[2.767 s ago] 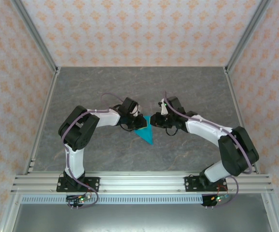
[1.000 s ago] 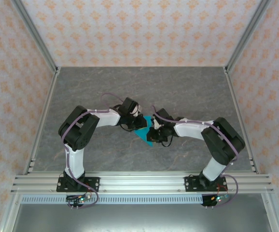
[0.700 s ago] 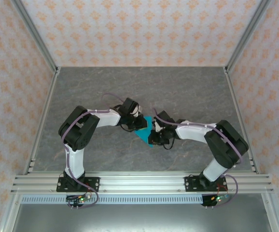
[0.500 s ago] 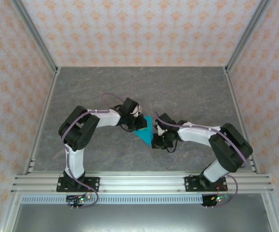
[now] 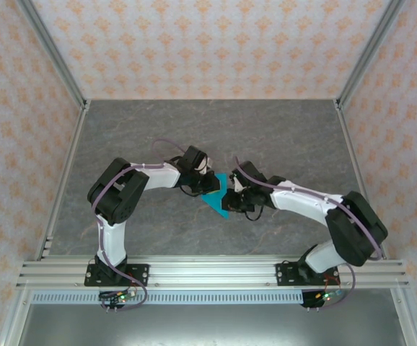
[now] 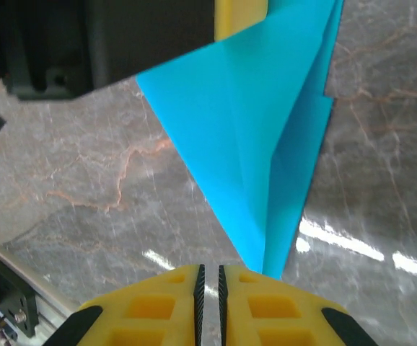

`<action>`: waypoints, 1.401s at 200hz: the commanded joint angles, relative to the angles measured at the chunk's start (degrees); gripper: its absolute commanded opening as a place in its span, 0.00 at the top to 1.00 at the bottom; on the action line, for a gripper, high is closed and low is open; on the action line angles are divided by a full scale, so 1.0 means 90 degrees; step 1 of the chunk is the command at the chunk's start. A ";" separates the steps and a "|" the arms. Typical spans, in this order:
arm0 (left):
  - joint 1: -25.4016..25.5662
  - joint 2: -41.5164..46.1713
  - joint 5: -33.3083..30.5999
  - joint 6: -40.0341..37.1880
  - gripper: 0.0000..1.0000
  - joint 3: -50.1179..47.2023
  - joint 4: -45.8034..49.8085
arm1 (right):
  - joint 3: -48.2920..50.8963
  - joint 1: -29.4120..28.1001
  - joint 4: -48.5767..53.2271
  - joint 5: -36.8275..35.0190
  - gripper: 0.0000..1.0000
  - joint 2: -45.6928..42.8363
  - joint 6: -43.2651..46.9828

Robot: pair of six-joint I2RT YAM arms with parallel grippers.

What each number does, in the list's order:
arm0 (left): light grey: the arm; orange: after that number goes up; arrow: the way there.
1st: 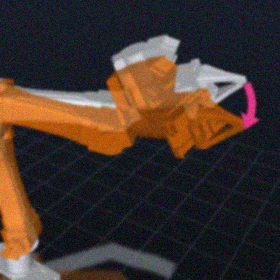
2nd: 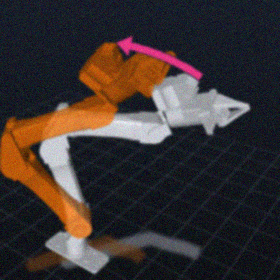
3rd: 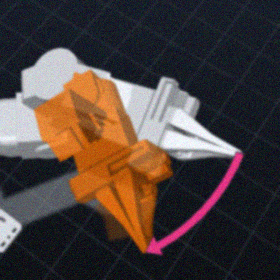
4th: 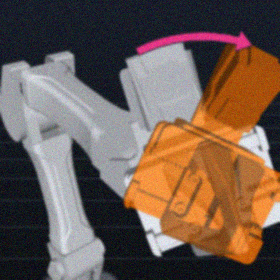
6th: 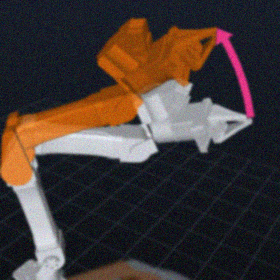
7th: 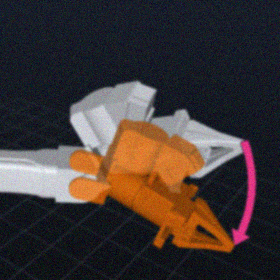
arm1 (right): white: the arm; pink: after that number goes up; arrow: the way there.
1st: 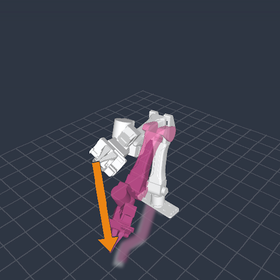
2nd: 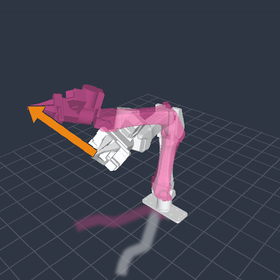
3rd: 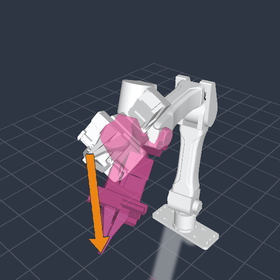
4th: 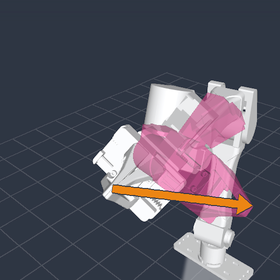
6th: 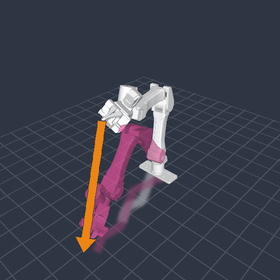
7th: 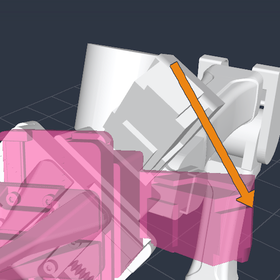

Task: Fold a paper plane with a square sheet of paper (fold left side to right side)
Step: Fourth fold the wing at the center of the table.

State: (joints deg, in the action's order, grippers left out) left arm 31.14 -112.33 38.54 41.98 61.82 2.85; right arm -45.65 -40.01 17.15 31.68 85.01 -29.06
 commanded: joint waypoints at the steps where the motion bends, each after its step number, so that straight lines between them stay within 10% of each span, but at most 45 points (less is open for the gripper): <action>1: -0.0003 -0.0211 -0.0503 -0.0084 0.86 -0.0131 0.0708 | -0.0123 -0.0037 -0.0769 0.0115 0.83 0.0329 -0.0387; 280: -0.0012 -0.0263 -0.0544 -0.0194 0.87 0.0050 0.0936 | -0.0487 -0.0037 0.0697 -0.0634 0.84 0.0424 0.0191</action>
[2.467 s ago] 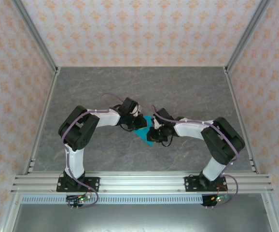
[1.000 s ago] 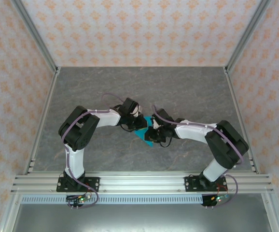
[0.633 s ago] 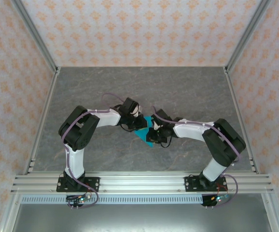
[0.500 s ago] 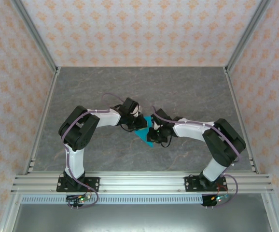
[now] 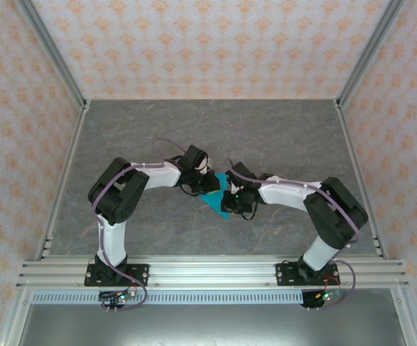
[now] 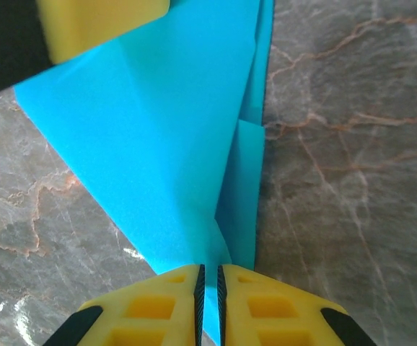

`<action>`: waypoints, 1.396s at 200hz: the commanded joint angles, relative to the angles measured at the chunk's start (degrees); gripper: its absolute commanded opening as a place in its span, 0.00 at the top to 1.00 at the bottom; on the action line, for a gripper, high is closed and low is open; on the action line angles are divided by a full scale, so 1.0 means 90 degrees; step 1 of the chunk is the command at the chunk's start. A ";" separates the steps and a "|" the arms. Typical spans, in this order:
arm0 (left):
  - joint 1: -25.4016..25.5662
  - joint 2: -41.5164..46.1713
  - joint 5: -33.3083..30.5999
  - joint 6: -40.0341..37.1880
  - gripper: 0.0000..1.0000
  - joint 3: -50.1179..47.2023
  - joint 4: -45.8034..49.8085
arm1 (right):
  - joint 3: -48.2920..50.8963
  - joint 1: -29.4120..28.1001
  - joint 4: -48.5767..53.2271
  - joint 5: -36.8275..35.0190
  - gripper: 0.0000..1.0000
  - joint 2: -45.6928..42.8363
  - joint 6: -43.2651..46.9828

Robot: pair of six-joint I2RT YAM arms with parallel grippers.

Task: Fold a paper plane with a square sheet of paper (fold left side to right side)
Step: Fourth fold the wing at the center of the table.

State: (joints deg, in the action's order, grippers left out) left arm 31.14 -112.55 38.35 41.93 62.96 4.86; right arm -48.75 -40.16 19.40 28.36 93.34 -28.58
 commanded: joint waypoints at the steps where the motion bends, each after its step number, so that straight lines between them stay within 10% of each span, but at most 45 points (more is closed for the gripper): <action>1: -0.0007 -0.0238 -0.0521 -0.0188 0.86 -0.0074 0.0711 | -0.0146 -0.0020 0.0445 -0.0248 0.84 -0.0514 0.0138; 279: -0.0008 -0.0229 -0.0540 -0.0187 0.87 -0.0098 0.0720 | 0.0445 -0.0177 -0.0611 0.0169 0.84 -0.0041 -0.0510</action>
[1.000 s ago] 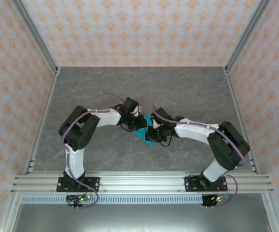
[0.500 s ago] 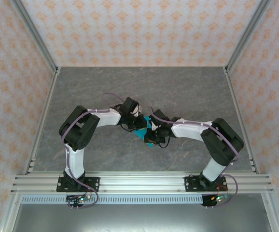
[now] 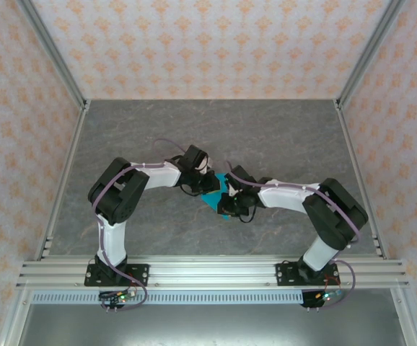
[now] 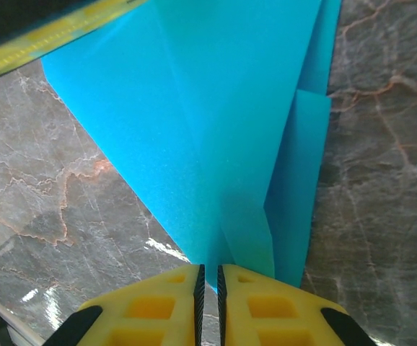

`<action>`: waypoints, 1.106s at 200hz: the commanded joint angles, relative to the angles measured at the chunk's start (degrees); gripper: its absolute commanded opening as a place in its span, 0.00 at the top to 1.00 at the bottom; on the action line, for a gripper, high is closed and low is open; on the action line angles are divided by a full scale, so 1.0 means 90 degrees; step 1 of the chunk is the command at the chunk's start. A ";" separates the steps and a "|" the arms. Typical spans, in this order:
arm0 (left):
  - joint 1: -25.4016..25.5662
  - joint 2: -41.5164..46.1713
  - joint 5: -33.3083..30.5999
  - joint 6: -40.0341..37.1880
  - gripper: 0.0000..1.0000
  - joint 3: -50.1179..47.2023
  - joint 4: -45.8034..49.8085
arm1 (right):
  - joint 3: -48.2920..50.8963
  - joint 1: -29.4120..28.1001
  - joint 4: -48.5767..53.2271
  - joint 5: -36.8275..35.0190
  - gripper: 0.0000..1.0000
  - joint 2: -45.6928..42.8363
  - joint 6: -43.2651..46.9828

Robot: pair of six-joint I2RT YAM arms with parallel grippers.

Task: Fold a paper plane with a square sheet of paper (fold left side to right side)
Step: Fourth fold the wing at the center of the table.

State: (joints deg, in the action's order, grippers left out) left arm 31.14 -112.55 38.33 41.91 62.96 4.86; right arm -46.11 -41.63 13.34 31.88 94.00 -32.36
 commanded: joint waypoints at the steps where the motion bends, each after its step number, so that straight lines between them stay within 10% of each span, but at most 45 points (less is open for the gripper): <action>1: -0.0010 -0.0229 -0.0538 -0.0184 0.87 -0.0100 0.0720 | 0.0157 -0.0014 0.0061 -0.0222 0.84 -0.0118 -0.0088; 221: -0.0004 -0.0374 -0.0606 -0.0243 0.87 0.0063 0.0826 | 0.0769 0.0131 0.0428 -0.0191 0.84 -0.0366 -0.0301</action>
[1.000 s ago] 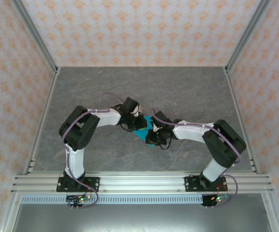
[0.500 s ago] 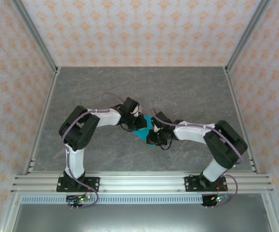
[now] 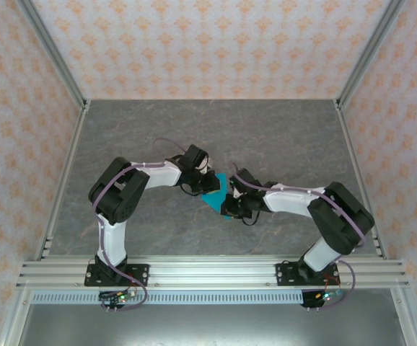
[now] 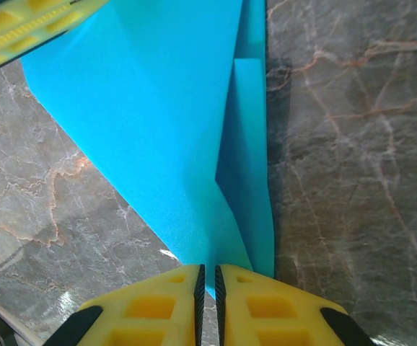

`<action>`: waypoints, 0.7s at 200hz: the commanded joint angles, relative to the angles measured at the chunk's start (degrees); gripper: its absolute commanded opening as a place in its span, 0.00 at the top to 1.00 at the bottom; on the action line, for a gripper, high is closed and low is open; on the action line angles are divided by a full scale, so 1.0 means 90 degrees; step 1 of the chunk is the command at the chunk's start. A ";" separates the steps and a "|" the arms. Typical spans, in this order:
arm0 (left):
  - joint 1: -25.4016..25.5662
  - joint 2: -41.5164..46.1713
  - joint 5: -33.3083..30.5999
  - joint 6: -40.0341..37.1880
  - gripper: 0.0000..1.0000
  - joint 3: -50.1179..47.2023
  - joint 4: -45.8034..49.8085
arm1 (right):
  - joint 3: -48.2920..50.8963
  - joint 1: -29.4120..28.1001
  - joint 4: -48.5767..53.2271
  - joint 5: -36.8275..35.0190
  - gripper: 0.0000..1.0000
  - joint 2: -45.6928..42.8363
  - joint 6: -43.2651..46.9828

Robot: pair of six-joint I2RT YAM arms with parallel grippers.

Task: Fold a paper plane with a square sheet of paper (fold left side to right side)
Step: Fourth fold the wing at the center of the table.

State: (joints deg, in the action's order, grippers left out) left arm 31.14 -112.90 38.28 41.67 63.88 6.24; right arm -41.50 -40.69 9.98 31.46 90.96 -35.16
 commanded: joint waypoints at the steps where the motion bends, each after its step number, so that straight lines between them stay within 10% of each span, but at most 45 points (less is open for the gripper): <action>1: -0.0008 -0.0336 -0.0601 -0.0221 0.87 -0.0033 0.0674 | 0.0256 0.0028 0.0818 -0.0151 0.84 -0.0029 0.0015; 140: -0.0021 -0.0417 -0.0659 -0.0226 0.87 0.0031 0.0710 | 0.0391 0.0004 0.1719 -0.0183 0.85 -0.0186 0.0375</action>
State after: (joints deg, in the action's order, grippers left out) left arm 31.16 -113.32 38.35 41.50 64.75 7.49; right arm -41.23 -40.69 13.67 31.03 89.82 -32.71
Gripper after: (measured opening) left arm 0.133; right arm 0.155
